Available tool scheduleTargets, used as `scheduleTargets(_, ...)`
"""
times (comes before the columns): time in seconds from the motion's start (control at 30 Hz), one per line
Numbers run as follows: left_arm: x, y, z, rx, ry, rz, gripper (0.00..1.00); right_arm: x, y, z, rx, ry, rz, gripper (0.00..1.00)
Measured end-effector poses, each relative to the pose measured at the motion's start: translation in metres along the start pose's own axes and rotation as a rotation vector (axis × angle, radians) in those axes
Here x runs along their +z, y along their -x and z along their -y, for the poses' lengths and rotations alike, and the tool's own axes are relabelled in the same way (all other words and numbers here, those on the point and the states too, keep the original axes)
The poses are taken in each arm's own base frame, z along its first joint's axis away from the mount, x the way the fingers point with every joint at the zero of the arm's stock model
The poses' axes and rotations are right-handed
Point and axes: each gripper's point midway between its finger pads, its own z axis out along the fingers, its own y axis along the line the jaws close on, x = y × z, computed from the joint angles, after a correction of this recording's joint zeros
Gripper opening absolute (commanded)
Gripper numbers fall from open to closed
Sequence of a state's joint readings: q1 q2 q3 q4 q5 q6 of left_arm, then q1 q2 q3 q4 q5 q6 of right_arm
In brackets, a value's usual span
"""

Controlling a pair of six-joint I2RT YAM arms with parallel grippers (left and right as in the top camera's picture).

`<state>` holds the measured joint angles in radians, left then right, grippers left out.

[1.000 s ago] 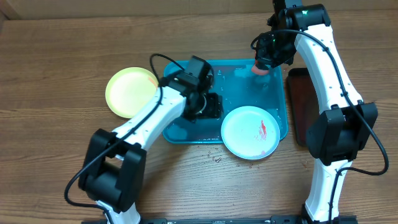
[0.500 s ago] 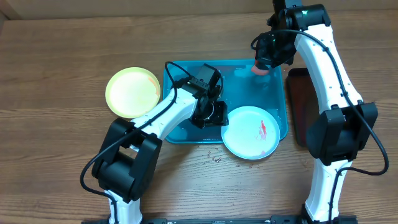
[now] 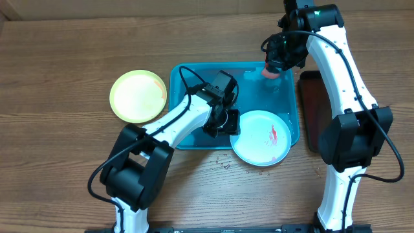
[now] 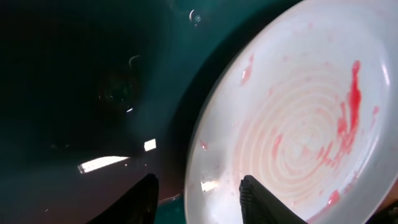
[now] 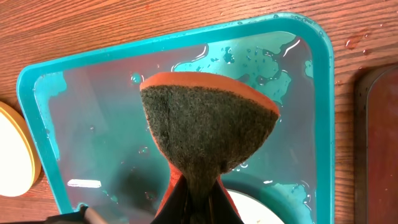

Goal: Clean dirty plates on tray and stack at the side
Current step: 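Grip the white plate rim with the left gripper and drag it left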

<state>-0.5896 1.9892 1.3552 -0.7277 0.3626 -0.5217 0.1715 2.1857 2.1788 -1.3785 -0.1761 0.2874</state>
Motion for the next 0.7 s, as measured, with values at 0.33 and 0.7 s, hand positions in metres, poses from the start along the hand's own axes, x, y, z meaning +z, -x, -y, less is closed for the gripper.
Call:
scheduleTargets(0.33, 0.008, 0.001, -0.004, -0.013, 0.015, -0.018, 0.12, 0.0, 0.0, 0.0, 0.0, 0.0, 0.002, 0.04)
scheduleTargets(0.7, -0.007, 0.021, 0.01, 0.01, 0.004, 0.037, 0.04, 0.0, -0.001, 0.0, 0.001, -0.001, -0.002, 0.04)
